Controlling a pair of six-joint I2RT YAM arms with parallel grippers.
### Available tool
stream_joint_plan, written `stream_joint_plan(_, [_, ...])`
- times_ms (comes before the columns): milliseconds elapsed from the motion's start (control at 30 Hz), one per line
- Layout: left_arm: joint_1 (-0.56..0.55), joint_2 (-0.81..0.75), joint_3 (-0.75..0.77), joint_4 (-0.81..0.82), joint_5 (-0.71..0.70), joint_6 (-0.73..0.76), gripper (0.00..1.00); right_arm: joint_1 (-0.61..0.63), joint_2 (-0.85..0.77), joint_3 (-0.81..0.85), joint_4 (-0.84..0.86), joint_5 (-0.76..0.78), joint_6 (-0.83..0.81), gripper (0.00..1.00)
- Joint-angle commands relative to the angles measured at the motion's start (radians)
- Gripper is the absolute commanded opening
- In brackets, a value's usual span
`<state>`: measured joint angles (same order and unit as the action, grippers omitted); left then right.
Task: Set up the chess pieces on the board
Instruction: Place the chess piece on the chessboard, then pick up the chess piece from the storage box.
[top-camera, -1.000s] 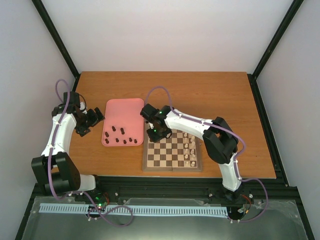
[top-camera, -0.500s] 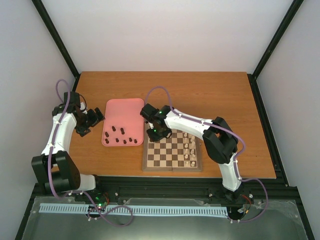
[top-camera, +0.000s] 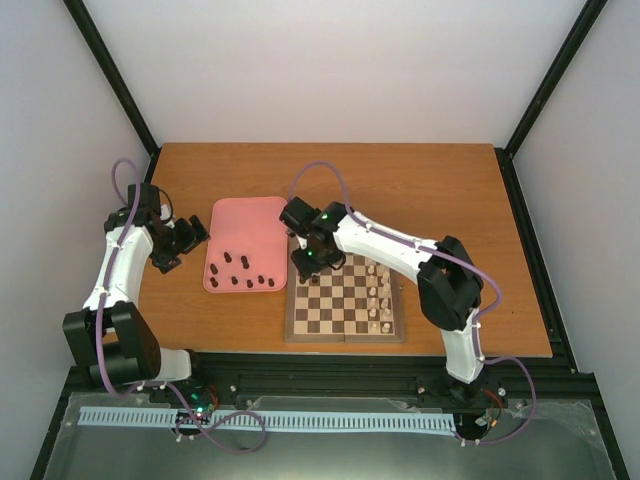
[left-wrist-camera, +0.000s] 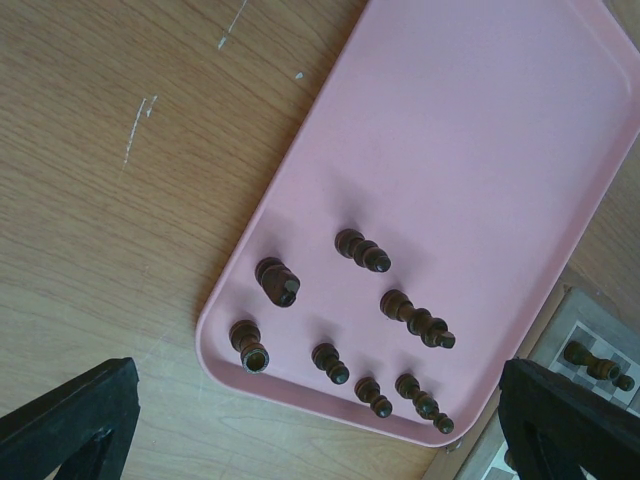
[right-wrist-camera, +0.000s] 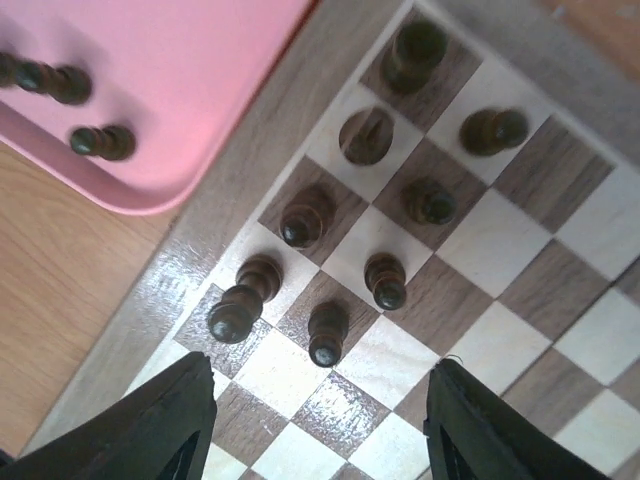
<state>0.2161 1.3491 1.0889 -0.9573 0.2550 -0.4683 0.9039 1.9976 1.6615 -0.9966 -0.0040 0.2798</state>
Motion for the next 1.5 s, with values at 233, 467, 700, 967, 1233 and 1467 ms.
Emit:
stream_joint_plan(233, [-0.004,-0.010,0.023,0.004,-0.005,0.017,1.00,0.007,-0.055,0.205,-0.092,0.106,-0.006,0.72])
stream_joint_plan(467, [-0.005,-0.015,0.032,-0.003,0.003,0.022,1.00,0.004,0.052,0.447,-0.132,0.105,-0.045,1.00])
stream_joint_plan(700, [-0.006,-0.012,0.045,-0.009,0.010,0.022,1.00,0.013,0.196,0.711,-0.159,0.038,-0.065,0.90])
stream_joint_plan(967, [-0.006,-0.015,0.036,-0.007,0.011,0.016,1.00,0.048,0.356,0.800,-0.112,-0.124,-0.051,0.64])
stream_joint_plan(1233, [-0.008,-0.018,0.031,-0.009,0.007,0.011,1.00,0.087,0.450,0.777,0.006,-0.167,-0.060,0.56])
stream_joint_plan(1467, [-0.013,-0.032,0.019,-0.013,0.015,0.011,1.00,0.089,0.516,0.748,0.046,-0.180,-0.062,0.46])
